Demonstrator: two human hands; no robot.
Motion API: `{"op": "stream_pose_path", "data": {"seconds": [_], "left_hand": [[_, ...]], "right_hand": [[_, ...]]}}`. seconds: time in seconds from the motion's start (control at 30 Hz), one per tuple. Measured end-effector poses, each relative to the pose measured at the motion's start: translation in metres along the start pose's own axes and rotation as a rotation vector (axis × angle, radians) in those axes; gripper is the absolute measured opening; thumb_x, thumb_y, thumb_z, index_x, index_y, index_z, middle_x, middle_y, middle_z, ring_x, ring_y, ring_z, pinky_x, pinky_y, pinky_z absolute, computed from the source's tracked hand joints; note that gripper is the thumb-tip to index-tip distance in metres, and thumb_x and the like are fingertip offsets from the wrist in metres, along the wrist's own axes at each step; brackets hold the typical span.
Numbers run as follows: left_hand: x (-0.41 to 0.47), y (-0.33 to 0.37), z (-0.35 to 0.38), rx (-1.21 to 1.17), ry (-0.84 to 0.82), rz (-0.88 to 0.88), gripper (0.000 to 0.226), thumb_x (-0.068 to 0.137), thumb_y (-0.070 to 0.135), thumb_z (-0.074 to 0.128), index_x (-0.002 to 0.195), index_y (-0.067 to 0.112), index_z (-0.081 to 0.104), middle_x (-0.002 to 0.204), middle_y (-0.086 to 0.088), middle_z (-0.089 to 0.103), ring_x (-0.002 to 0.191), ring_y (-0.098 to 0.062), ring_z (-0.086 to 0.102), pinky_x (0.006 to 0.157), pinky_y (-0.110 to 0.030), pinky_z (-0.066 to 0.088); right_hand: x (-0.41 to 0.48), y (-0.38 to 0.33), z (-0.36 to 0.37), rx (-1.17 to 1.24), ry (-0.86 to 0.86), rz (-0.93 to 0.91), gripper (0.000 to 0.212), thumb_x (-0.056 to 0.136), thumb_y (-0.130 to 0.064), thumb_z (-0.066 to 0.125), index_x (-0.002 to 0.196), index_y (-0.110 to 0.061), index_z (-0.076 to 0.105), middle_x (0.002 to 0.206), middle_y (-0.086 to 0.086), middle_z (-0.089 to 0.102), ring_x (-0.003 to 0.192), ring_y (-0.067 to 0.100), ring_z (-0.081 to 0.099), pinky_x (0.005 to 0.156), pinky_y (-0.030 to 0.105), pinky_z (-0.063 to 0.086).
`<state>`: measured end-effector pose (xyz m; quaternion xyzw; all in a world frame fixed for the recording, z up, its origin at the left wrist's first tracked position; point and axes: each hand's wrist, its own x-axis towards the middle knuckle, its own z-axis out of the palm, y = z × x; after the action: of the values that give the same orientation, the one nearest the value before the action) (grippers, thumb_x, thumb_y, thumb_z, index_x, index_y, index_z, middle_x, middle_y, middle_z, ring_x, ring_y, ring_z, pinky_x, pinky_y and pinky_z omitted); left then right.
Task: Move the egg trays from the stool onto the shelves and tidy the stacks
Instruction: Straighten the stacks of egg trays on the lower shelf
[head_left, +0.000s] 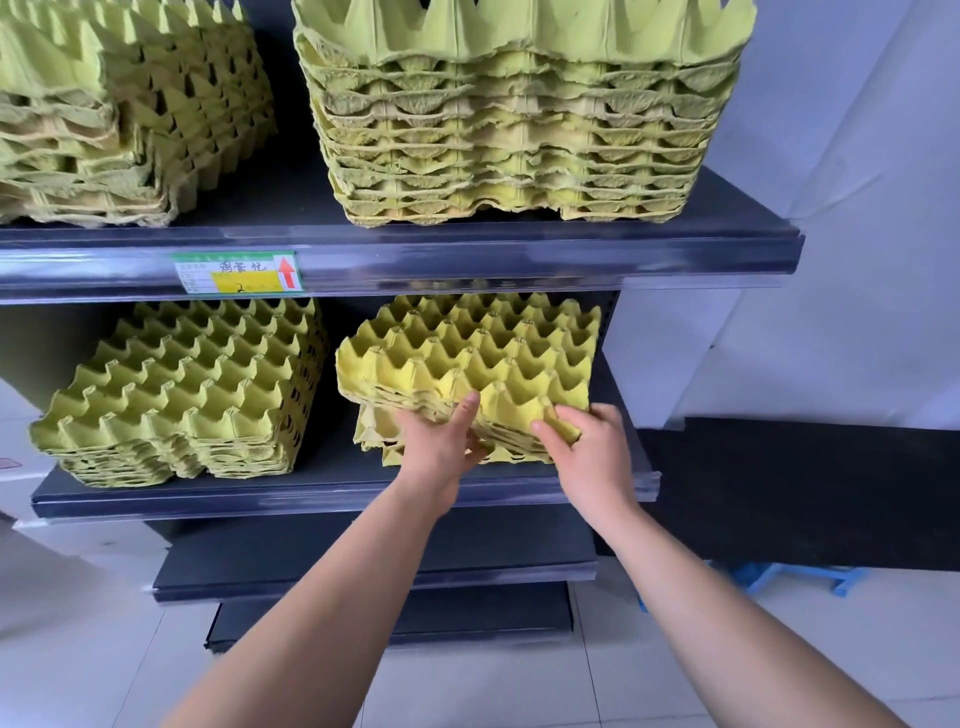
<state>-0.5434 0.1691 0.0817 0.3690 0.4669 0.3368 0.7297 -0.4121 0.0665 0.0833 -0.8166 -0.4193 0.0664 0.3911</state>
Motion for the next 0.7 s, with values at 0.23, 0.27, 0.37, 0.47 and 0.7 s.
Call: {"op": "stream_pose_path", "data": {"seconds": [0.23, 0.27, 0.37, 0.47, 0.7], "left_hand": [[-0.008, -0.002, 0.014, -0.033, -0.022, -0.118, 0.076, 0.084, 0.023, 0.074, 0.136, 0.026, 0.018, 0.128, -0.019, 0.055, 0.110, -0.043, 0.058, 0.080, -0.058, 0.055], [-0.008, -0.001, 0.014, -0.026, 0.007, -0.112, 0.081, 0.082, 0.020, 0.076, 0.138, 0.024, 0.017, 0.129, -0.019, 0.053, 0.108, -0.042, 0.059, 0.076, -0.057, 0.056], [-0.004, 0.001, 0.014, -0.021, 0.063, -0.060, 0.078, 0.076, 0.010, 0.079, 0.130, 0.017, 0.023, 0.126, -0.020, 0.052, 0.102, -0.039, 0.062, 0.064, -0.054, 0.059], [-0.002, 0.001, 0.012, -0.042, 0.086, -0.064, 0.067, 0.077, 0.004, 0.078, 0.120, 0.015, 0.027, 0.119, -0.020, 0.055, 0.098, -0.037, 0.065, 0.066, -0.049, 0.060], [0.002, 0.008, 0.000, -0.140, -0.042, 0.003, 0.095, 0.078, -0.004, 0.074, 0.141, 0.030, 0.012, 0.119, -0.023, 0.058, 0.102, -0.040, 0.065, 0.081, -0.059, 0.054]], "right_hand": [[-0.014, -0.002, 0.005, -0.045, -0.119, -0.137, 0.040, 0.094, -0.036, 0.054, 0.131, -0.022, 0.056, 0.124, 0.005, 0.038, 0.095, 0.022, 0.059, 0.084, 0.023, 0.043], [-0.015, -0.001, 0.004, -0.060, -0.139, -0.167, 0.040, 0.095, -0.036, 0.051, 0.134, -0.024, 0.053, 0.123, 0.004, 0.038, 0.093, 0.023, 0.060, 0.084, 0.027, 0.046], [-0.014, 0.003, -0.005, -0.092, -0.207, -0.230, 0.049, 0.099, -0.037, 0.043, 0.146, -0.036, 0.030, 0.118, 0.001, 0.039, 0.085, 0.018, 0.059, 0.079, 0.032, 0.050], [-0.009, 0.012, -0.014, -0.004, -0.247, -0.221, 0.060, 0.098, -0.040, 0.041, 0.148, -0.041, 0.009, 0.121, -0.001, 0.045, 0.093, 0.015, 0.058, 0.082, 0.033, 0.050], [0.007, 0.023, -0.029, -0.025, -0.205, -0.268, 0.056, 0.096, -0.021, 0.051, 0.147, -0.026, 0.029, 0.134, 0.000, 0.042, 0.097, 0.006, 0.054, 0.086, 0.027, 0.049]]}}
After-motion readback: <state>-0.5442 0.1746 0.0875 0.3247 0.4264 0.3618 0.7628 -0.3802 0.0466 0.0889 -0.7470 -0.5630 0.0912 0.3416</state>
